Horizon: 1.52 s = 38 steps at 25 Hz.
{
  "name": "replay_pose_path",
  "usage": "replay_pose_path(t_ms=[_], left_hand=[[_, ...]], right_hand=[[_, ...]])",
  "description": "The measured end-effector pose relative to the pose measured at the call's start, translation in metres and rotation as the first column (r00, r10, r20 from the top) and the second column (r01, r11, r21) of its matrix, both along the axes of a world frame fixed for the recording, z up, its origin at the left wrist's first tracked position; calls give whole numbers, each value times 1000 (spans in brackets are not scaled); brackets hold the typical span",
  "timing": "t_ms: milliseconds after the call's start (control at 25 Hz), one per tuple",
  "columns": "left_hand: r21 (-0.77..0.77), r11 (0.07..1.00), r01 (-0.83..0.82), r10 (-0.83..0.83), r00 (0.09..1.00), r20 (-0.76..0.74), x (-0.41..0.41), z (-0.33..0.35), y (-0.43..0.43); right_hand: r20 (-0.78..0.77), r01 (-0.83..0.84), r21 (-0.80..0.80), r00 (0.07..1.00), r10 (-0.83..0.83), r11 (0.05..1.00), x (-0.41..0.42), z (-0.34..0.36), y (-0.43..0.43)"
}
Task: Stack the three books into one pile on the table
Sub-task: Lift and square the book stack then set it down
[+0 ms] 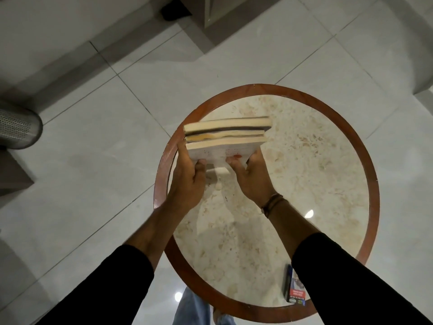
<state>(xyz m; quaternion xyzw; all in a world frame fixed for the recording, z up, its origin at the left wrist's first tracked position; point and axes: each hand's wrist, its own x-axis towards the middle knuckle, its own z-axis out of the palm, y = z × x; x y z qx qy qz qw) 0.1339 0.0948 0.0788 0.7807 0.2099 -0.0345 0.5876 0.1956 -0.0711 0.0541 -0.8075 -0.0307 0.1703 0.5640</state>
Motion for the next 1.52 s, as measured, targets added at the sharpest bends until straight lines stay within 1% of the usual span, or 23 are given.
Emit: replay_pose_path(t_ms=[120, 200, 240, 360, 520, 640, 840, 960, 1120, 1200, 1240, 1280, 1360, 1400, 1440, 1520], left_hand=[[28, 998, 52, -51, 999, -17, 9, 7, -4], [-20, 994, 111, -112, 991, -75, 14, 11, -17], [-41, 989, 140, -145, 981, -129, 16, 13, -28], [-46, 962, 269, -271, 918, -289, 26, 17, -79], [-21, 904, 426, -407, 846, -346, 35, 10, -159], [6, 864, 503, -464, 802, -376, 33, 5, -210], [83, 826, 558, -490, 782, -385, 34, -3, -265], [128, 825, 550, -476, 799, -369, 30, -9, -276], [232, 793, 563, -468, 808, -358, 26, -12, -282], [263, 794, 547, -455, 823, -340, 23, -13, -282], [279, 794, 541, -453, 831, -321, 20, -14, -280], [304, 787, 537, -455, 838, -301, 14, -15, -276], [383, 760, 526, -455, 850, -264, -4, -17, -258], [431, 744, 510, -447, 860, -246, -17, -18, -243], [486, 719, 497, -443, 867, -230, -31, -21, -225], [622, 610, 491, -463, 858, -223, -63, -29, -183]], right_hand=[[-91, -3, -8, 996, 2, 1000, 4, 9, -7], [-121, 21, -61, 992, -29, 998, 3, 18, -28], [-144, 41, -83, 988, -53, 996, 0, 22, -44], [-263, 115, -137, 953, -148, 984, -16, 35, -108], [-358, 275, -216, 870, -338, 937, -43, 44, -193], [-372, 378, -279, 805, -462, 883, -55, 45, -241], [-325, 422, -346, 784, -528, 838, -65, 37, -285], [-301, 432, -400, 771, -561, 808, -65, 31, -292], [-283, 419, -498, 749, -599, 759, -64, 19, -298], [-276, 411, -536, 740, -613, 737, -65, 16, -298], [-251, 422, -560, 734, -631, 713, -67, 17, -297], [-187, 447, -591, 734, -653, 672, -72, 18, -295], [21, 531, -632, 740, -673, 564, -90, 21, -286], [109, 571, -621, 742, -661, 538, -104, 23, -279], [152, 589, -593, 752, -642, 549, -121, 25, -269], [119, 549, -542, 800, -589, 636, -162, 26, -245]])
